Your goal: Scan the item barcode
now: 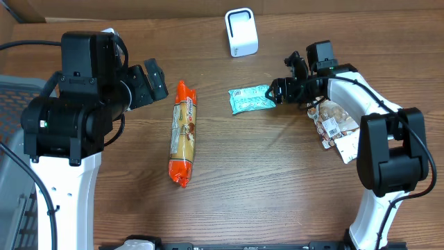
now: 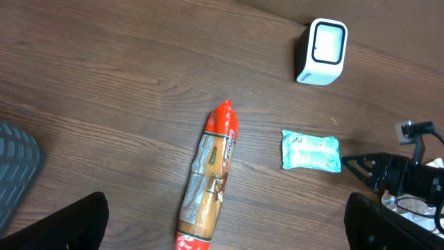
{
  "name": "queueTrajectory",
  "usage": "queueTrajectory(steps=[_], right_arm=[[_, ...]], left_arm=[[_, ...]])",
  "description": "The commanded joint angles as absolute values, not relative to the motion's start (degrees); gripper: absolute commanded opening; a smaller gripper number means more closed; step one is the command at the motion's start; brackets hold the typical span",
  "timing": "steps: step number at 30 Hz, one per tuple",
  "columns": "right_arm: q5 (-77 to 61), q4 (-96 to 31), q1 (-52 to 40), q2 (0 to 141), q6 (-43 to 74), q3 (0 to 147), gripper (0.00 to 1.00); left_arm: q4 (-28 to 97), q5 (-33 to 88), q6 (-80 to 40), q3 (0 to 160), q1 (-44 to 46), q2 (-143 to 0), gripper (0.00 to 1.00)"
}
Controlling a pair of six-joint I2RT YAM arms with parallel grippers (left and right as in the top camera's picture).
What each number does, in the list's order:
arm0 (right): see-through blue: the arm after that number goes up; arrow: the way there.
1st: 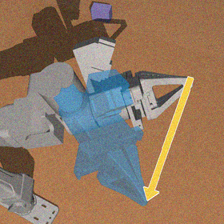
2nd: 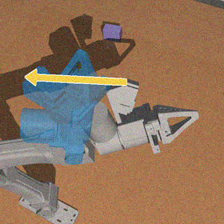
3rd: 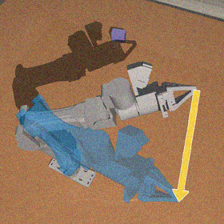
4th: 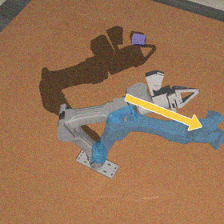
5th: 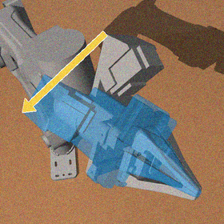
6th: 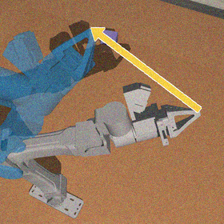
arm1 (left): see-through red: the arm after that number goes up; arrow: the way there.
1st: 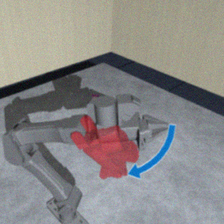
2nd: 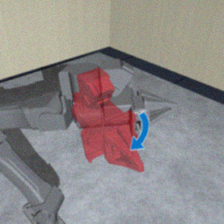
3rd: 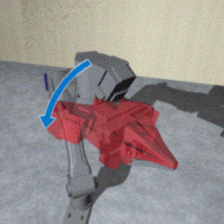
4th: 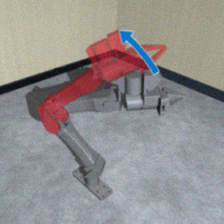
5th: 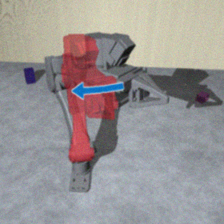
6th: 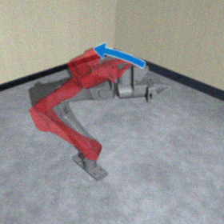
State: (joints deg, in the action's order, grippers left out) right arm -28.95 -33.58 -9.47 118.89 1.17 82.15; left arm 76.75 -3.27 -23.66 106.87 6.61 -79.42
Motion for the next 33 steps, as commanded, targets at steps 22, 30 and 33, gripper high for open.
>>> queueTrajectory(steps=[22, 30, 33], right_arm=[[-39.92, -26.61, -12.16, 132.68, 0.25, 83.68, 0.71], [-34.96, -26.61, -16.40, 132.90, 9.21, 81.32, 0.11], [-36.03, -26.63, -16.38, 132.90, 12.10, 81.32, 0.04]], left_arm=[[76.69, -3.57, -24.03, 107.77, 6.39, -79.50, 1.00], [76.69, -3.57, -24.03, 107.77, 6.39, -79.50, 1.00], [76.69, -3.57, -24.03, 107.77, 6.39, -79.50, 1.00]])
